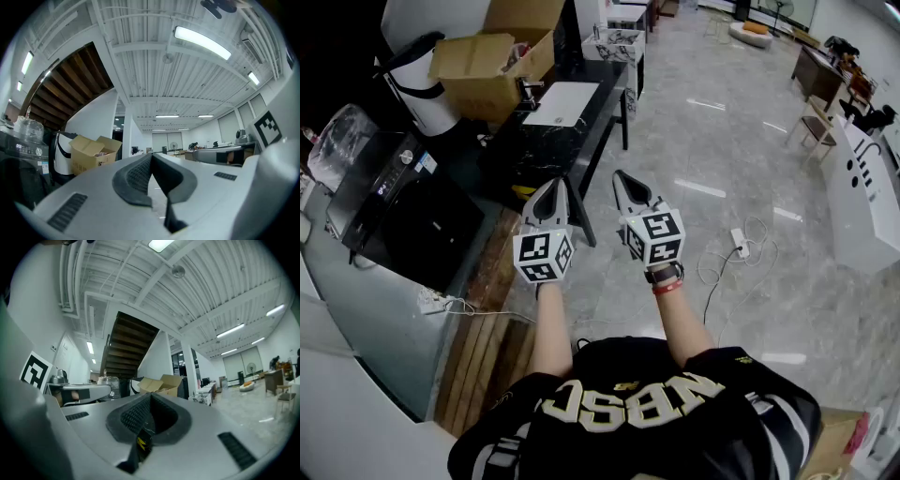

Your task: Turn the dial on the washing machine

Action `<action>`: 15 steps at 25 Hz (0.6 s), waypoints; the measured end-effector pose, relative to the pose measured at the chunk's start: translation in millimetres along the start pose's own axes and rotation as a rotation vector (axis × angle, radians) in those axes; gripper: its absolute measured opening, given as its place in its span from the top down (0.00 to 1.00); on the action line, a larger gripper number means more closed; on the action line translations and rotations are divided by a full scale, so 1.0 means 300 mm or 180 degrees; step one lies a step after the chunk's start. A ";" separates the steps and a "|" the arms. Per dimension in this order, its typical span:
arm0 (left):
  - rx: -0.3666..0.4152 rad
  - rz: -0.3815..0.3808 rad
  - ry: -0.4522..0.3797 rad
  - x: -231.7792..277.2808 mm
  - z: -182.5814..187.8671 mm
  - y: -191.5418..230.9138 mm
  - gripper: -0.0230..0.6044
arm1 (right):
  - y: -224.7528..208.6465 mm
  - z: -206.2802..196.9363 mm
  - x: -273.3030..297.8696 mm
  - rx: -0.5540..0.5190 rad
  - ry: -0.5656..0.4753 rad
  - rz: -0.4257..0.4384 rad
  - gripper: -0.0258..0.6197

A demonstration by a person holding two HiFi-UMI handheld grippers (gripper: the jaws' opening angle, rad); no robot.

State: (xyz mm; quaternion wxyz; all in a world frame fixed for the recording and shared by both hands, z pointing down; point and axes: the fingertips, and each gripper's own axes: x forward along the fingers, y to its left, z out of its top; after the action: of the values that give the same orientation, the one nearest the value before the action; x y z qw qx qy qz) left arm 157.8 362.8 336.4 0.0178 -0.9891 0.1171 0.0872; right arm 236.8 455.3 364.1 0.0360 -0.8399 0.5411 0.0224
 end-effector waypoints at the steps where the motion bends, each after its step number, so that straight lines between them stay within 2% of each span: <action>1: -0.0002 0.0005 0.0001 -0.002 -0.007 -0.010 0.94 | -0.005 -0.008 -0.005 0.0006 0.0003 0.0006 0.95; 8: 0.0030 0.0041 0.0118 -0.009 -0.058 -0.018 0.94 | -0.023 -0.070 0.015 0.0140 0.0069 0.0066 0.95; 15: 0.0005 0.0364 0.0209 -0.045 -0.126 0.153 0.94 | 0.126 -0.157 0.171 0.0328 0.0147 0.0519 0.95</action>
State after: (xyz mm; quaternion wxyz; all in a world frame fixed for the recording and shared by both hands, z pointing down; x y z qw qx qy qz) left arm 140.6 319.0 375.3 0.0098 -0.9831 0.1740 0.0555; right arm 223.6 389.2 405.7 0.0648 -0.7903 0.6088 -0.0220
